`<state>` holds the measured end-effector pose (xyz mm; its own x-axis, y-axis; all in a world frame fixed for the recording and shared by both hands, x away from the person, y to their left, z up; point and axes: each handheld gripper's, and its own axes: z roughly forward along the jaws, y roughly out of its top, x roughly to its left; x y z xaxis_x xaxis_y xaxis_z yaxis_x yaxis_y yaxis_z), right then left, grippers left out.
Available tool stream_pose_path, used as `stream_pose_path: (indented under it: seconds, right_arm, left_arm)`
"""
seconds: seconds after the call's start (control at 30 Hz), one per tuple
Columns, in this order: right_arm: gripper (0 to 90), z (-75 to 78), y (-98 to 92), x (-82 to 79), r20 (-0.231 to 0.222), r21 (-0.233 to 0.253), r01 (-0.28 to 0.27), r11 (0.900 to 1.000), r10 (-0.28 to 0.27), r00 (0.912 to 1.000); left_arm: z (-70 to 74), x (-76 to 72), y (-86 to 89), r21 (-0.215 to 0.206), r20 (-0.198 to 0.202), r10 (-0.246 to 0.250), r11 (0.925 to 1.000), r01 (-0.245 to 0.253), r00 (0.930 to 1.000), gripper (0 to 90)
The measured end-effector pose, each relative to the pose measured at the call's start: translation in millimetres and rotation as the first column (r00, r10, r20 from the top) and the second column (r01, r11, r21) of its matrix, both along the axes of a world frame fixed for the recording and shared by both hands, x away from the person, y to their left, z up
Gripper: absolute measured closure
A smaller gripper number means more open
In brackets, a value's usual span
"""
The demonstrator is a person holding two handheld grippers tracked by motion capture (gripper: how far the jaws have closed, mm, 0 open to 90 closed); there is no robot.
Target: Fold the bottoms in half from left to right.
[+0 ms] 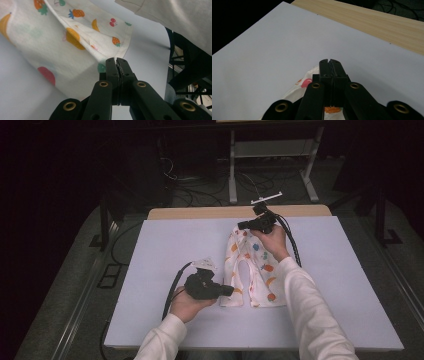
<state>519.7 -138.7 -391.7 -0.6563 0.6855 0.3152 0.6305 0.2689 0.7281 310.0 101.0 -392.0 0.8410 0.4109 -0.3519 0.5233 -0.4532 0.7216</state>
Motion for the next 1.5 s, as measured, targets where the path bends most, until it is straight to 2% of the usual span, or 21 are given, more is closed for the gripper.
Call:
stream_pose_path:
  seconds: [0.53, 1.03, 1.23, 1.5]
  right_arm:
    - [88.4, 4.2, -13.3, 2.0, 0.002, 0.017, -0.003, 1.000, 0.003, 1.0000]
    - [88.4, 3.9, -44.5, 4.5, -0.014, 0.016, 0.013, 1.000, -0.012, 0.9998]
    - [88.4, 2.0, -56.0, 5.7, -0.020, 0.010, 0.016, 1.000, -0.016, 0.9997]
    - [88.3, -3.6, -68.6, 6.3, -0.024, -0.002, 0.028, 1.000, -0.028, 0.9993]
  left_arm:
    - [6.4, 3.7, -22.3, -0.015, 0.000, -0.018, 0.9997, 0.018, 0.9998, 88.5]
    - [10.4, 5.2, -62.4, -0.016, 0.005, -0.063, 0.9979, 0.063, 0.9980, 88.5]
    - [7.7, 8.2, -75.4, -0.034, -0.009, -0.072, 0.9968, 0.072, 0.9974, 88.5]
    - [4.0, 9.5, -94.5, -0.030, -0.013, -0.095, 0.9951, 0.094, 0.9954, 88.5]
